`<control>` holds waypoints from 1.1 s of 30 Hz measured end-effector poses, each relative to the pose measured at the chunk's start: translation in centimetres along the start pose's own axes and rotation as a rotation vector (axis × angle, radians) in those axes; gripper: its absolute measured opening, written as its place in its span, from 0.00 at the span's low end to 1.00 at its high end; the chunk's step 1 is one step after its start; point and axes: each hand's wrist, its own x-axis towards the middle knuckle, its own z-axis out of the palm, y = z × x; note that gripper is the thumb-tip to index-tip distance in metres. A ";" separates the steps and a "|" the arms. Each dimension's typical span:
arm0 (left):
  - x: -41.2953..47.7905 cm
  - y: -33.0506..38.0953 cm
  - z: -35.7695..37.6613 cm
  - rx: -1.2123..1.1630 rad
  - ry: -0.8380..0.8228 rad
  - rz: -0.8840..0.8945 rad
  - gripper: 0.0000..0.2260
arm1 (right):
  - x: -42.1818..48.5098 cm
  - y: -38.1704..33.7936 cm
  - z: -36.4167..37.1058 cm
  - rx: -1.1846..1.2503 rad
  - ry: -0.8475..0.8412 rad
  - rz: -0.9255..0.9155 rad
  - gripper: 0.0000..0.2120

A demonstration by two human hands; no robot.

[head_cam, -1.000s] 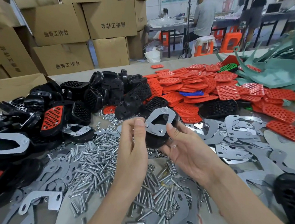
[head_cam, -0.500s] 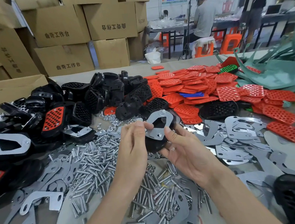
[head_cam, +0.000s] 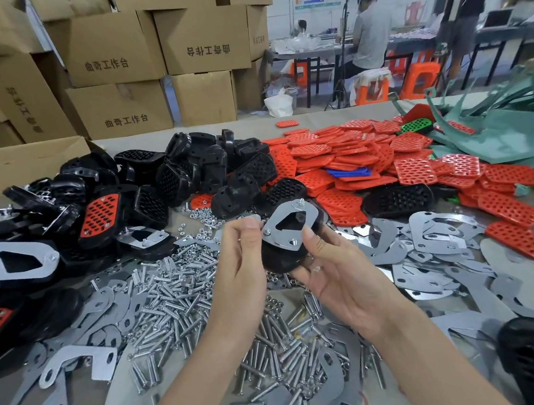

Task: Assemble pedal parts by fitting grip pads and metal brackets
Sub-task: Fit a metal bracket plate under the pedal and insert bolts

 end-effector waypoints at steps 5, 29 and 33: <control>0.3 0.0 -0.1 0.048 -0.003 0.016 0.19 | -0.1 0.2 -0.1 -0.026 0.004 0.016 0.22; 0.3 -0.5 -0.2 0.162 0.028 0.085 0.18 | 0.2 0.4 -0.7 -0.075 0.003 0.021 0.22; 0.2 -0.4 -0.4 0.221 0.022 0.145 0.18 | 0.4 0.7 -0.8 -0.108 0.035 0.032 0.21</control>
